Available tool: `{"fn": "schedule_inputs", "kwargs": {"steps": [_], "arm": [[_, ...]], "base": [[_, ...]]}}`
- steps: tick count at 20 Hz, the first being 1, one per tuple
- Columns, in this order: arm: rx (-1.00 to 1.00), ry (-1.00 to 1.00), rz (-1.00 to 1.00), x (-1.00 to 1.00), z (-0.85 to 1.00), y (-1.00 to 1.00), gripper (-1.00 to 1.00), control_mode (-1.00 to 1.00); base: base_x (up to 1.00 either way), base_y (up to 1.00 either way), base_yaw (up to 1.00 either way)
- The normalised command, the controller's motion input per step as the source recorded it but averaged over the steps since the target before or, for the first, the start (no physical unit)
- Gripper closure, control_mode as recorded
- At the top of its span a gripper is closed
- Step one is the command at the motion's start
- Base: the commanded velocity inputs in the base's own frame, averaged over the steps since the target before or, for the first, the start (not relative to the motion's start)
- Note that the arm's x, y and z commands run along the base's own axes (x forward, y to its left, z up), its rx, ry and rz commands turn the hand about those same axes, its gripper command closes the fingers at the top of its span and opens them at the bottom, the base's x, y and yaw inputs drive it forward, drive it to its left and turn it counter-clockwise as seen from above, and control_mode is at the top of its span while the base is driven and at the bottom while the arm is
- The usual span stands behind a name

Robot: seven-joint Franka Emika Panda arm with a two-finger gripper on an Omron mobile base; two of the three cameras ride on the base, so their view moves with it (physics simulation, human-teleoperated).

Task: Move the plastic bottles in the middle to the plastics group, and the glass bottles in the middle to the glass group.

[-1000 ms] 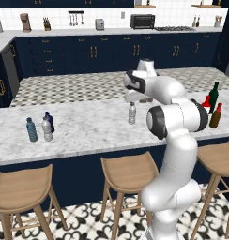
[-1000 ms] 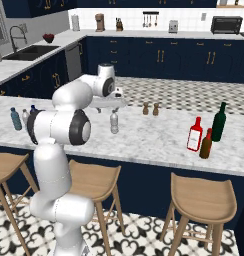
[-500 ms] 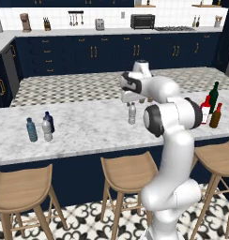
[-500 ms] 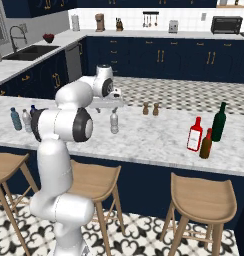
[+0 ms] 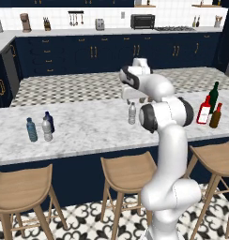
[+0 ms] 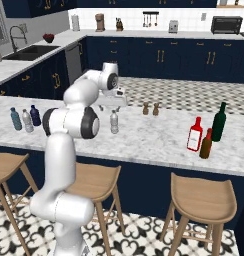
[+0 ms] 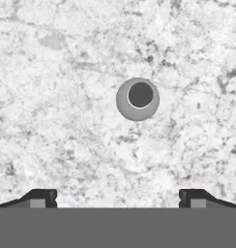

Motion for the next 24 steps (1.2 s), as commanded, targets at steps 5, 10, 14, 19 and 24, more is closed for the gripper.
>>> {"fn": "schedule_inputs", "kwargs": {"steps": [5, 10, 14, 19, 24], "arm": [[0.00, 0.00, -0.03, 0.09, -0.25, 0.00, -1.00, -1.00], [0.00, 0.00, -0.02, 0.35, -0.30, 0.00, -1.00, -1.00], [0.00, 0.00, 0.00, 0.45, -0.11, 0.00, -1.00, -1.00], [0.00, 0.00, 0.00, 0.57, 0.00, 0.00, -1.00, -1.00], [0.00, 0.01, 0.00, 0.21, 0.00, -0.01, -1.00, -1.00]], "base": [[0.00, 0.00, 0.00], [0.00, 0.00, 0.00], [0.00, 0.00, 0.00], [0.00, 0.00, 0.00], [0.00, 0.00, 0.00]]}}
